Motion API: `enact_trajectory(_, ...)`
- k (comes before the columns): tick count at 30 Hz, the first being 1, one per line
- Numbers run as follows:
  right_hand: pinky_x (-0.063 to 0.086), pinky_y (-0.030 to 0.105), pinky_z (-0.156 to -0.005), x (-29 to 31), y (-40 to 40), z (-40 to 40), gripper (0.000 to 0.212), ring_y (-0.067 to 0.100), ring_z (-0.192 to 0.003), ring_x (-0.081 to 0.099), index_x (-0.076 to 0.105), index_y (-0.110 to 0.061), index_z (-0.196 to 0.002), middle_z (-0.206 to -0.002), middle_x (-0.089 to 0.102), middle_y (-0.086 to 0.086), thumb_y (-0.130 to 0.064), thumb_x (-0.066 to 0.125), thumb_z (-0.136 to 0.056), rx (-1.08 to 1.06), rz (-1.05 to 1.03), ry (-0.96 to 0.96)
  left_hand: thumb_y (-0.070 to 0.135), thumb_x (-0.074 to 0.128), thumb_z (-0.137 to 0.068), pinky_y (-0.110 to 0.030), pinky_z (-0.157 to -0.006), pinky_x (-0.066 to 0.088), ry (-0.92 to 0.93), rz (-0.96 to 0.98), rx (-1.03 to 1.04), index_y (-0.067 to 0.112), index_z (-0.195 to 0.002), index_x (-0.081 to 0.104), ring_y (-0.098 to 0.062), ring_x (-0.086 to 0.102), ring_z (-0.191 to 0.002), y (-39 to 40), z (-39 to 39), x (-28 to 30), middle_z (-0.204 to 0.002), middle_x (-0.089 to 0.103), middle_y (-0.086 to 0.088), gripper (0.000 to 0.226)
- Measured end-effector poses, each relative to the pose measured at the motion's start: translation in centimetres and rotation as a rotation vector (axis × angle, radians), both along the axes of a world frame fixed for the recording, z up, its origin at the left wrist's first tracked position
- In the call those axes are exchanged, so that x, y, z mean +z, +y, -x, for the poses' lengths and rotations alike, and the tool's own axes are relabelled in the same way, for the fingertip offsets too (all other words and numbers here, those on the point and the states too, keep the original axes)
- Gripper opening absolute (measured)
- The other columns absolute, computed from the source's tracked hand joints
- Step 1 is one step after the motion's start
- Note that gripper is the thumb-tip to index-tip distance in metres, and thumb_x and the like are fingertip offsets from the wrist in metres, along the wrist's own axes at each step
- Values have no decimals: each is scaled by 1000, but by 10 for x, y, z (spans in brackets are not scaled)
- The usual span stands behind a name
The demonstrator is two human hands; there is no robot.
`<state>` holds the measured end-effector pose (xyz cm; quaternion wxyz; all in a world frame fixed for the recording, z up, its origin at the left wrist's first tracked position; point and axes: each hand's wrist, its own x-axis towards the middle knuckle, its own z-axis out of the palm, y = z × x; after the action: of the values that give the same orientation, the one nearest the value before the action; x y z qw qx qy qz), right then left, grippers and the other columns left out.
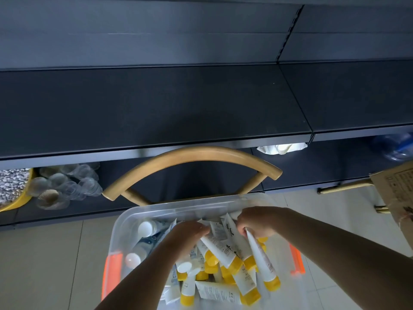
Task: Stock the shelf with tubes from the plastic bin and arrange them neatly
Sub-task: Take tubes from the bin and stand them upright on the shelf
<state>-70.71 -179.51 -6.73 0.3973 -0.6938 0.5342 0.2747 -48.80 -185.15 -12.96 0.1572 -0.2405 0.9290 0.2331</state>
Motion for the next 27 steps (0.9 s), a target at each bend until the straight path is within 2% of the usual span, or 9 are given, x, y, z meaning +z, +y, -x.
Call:
enact_trajectory(4, 47, 30, -85, 16, 14, 4, 31, 19, -97, 55, 63, -17, -105, -110, 63, 1, 4, 52, -85, -14, -32, 25, 6, 61, -87, -24, -93, 50, 2, -30, -32, 20, -117, 59, -13, 60, -110, -5, -11, 17, -119, 63, 1, 33)
enact_trajectory(6, 44, 29, -79, 26, 25, 6, 25, 18, -93, 53, 61, -17, -105, -103, 61, 1, -1, 56, -87, -43, -36, 52, 6, 59, -89, -25, -96, 49, -2, -37, -72, 19, -118, 60, -13, 59, -113, -8, -16, 31, -122, 62, 0, 32)
enact_trajectory(8, 43, 29, -75, 38, 36, 9, 17, 18, -88, 51, 59, -17, -100, -94, 56, -1, -5, 56, -87, -104, 10, 68, 5, 56, -90, -25, -100, 46, -13, -25, -128, 18, -119, 60, -14, 57, -116, -10, -20, 47, -124, 61, 0, 33)
enact_trajectory(13, 45, 26, -78, 86, 47, 13, 17, 15, -91, 53, 59, -21, -105, -94, 54, -7, -17, 60, -89, -268, 132, 42, 11, 52, -93, -26, -103, 41, -27, -7, -179, 16, -120, 60, -16, 56, -117, -16, -28, 98, -124, 61, -1, 28)
enact_trajectory(17, 46, 27, -79, 138, 40, 15, 15, 14, -93, 54, 59, -27, -99, -92, 51, -12, -21, 61, -86, -329, 276, 15, 19, 51, -95, -23, -102, 40, 67, -34, -141, 20, -118, 61, -11, 55, -114, -26, -33, 158, -121, 62, 4, 25)
enact_trajectory(20, 41, 19, -74, 186, 30, 10, 14, 8, -87, 50, 61, -25, -96, -84, 49, -18, -20, 61, -84, -360, 366, -5, 22, 52, -94, -21, -94, 40, 139, -32, -75, 20, -111, 63, -10, 53, -111, -33, -36, 206, -115, 63, 5, 21)
enact_trajectory(22, 42, 23, -74, 222, 21, 5, 12, 9, -86, 54, 62, -23, -93, -85, 53, -17, -19, 61, -82, -400, 408, -23, 21, 52, -92, -19, -85, 38, 189, -21, -45, 20, -107, 64, -9, 55, -105, -39, -37, 237, -110, 64, 5, 18)
enact_trajectory(24, 42, 25, -72, 260, 12, 2, 8, 9, -83, 54, 62, -23, -89, -86, 56, -13, -20, 61, -81, -424, 466, -31, 22, 52, -91, -18, -83, 40, 232, -1, -15, 23, -106, 63, -7, 57, -102, -46, -37, 269, -108, 65, 8, 19)
enact_trajectory(27, 40, 23, -66, 321, -4, 1, 13, 9, -78, 54, 64, -18, -94, -84, 58, -10, -21, 63, -82, -458, 542, -54, 24, 54, -91, -20, -81, 45, 290, -1, 67, 22, -104, 64, -6, 61, -95, -61, -34, 321, -102, 67, 10, 17)
